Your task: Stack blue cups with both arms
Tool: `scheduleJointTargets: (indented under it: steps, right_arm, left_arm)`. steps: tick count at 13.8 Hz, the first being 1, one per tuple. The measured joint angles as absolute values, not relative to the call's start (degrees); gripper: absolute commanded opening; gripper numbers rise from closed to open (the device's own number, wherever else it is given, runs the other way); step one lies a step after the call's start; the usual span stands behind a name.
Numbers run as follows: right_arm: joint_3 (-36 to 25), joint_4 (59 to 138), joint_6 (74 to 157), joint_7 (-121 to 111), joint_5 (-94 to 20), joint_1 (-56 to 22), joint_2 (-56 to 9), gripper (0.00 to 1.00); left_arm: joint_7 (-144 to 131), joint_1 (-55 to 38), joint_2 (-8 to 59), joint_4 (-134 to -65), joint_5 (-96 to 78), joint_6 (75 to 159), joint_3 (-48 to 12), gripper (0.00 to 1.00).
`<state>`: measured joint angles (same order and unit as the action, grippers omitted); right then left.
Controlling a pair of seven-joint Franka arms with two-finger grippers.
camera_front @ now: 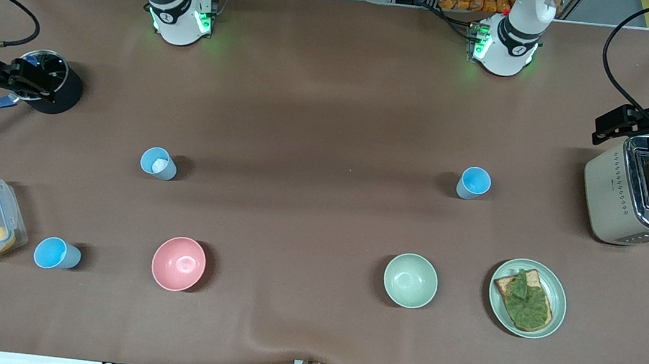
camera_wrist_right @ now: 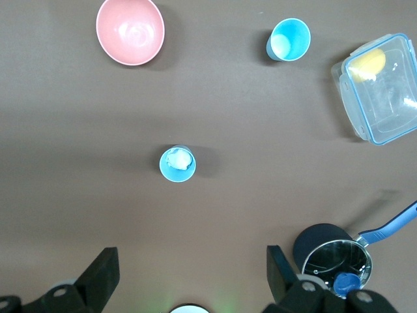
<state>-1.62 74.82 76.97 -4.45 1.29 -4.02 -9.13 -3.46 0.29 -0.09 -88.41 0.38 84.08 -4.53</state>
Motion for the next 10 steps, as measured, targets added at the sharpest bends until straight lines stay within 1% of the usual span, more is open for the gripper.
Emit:
scheduleJointTargets:
  steps: [10]
  right_arm:
    - [-1.76, 74.80, 76.97, -2.87, 1.52, -5.07, -9.13, 1.00]
  left_arm:
    - [-3.27, 0.30, -0.09, -88.30, 0.38, 84.08, -4.44, 1.00]
